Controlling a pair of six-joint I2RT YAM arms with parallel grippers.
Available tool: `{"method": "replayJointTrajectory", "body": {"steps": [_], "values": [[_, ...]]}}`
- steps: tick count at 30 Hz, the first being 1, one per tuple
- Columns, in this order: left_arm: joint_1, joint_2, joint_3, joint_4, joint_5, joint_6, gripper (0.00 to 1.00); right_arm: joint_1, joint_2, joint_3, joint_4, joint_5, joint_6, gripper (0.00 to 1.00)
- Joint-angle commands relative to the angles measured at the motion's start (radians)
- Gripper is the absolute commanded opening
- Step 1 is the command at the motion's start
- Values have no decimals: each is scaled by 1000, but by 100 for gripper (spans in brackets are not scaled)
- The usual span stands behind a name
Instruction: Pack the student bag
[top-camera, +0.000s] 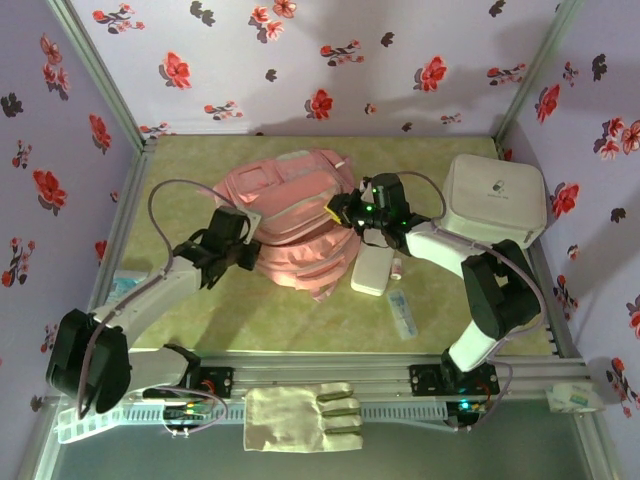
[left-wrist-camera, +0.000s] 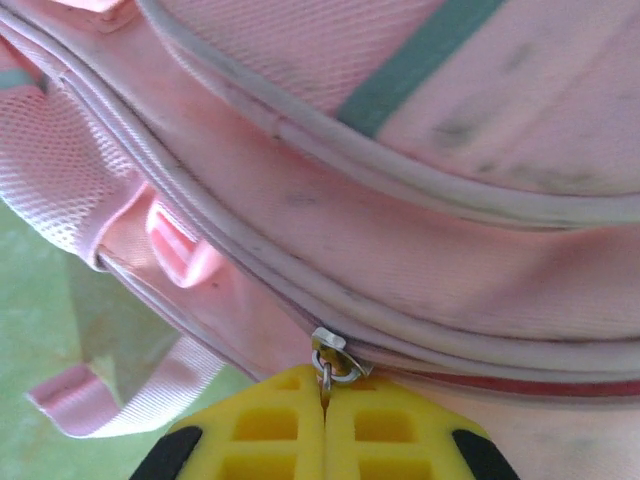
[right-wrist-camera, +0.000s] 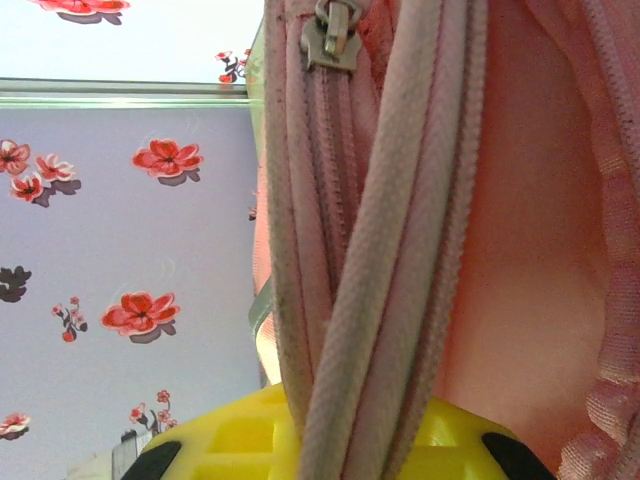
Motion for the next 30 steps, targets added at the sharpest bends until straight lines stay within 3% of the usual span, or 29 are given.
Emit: {"method": "replayJointTrajectory", "body": {"steps": [1, 4, 11, 18, 28, 30], "values": [[84, 24, -3, 85, -31, 89, 0, -40, -59, 37, 1, 43, -68, 9], [140, 67, 19, 141, 24, 106, 0, -40, -55, 34, 2, 38, -73, 9], [217, 131, 16, 239, 120, 298, 0, -41, -28, 42, -11, 13, -102, 9], [308, 193, 37, 369, 212, 289, 0, -41, 10, 66, -1, -34, -123, 10], [316, 265, 97, 371, 153, 239, 0, -35, 33, 91, -32, -64, -173, 10], [316, 255, 98, 367, 145, 222, 6, -25, 60, 107, -17, -65, -162, 10]]}}
